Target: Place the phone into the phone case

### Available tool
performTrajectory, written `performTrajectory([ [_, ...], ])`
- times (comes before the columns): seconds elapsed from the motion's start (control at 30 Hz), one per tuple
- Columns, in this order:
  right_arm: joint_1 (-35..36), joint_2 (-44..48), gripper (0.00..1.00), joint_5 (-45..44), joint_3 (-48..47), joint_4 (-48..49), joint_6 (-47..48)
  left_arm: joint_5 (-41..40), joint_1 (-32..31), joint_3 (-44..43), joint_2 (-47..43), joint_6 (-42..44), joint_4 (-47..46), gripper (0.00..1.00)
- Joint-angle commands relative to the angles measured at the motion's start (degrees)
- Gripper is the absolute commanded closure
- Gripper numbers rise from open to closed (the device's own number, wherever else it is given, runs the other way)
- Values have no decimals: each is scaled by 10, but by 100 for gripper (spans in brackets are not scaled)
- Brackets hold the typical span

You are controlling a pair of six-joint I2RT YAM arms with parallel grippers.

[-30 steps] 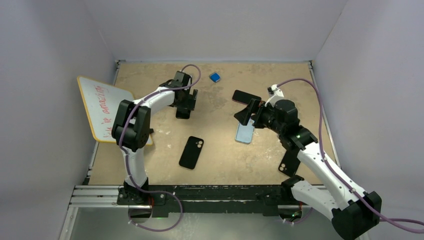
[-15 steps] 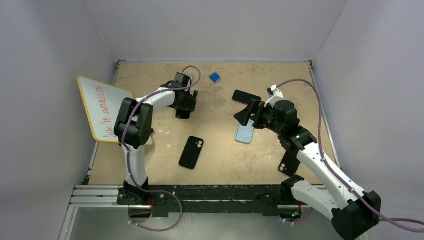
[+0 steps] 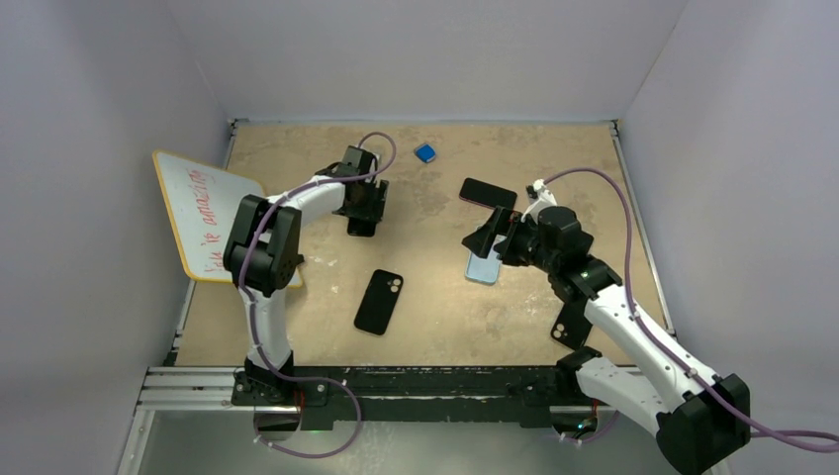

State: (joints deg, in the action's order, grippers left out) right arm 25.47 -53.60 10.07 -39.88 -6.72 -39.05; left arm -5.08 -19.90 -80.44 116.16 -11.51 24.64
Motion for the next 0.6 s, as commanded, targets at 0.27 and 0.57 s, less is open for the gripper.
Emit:
performTrajectory([
  [0.27, 1, -47, 6, 5, 11, 87, -88, 183, -1, 133, -83, -57, -50, 44],
  [0.57, 1, -140, 18, 3, 17, 187, -140, 293, -4, 211, -120, -111, -154, 48],
])
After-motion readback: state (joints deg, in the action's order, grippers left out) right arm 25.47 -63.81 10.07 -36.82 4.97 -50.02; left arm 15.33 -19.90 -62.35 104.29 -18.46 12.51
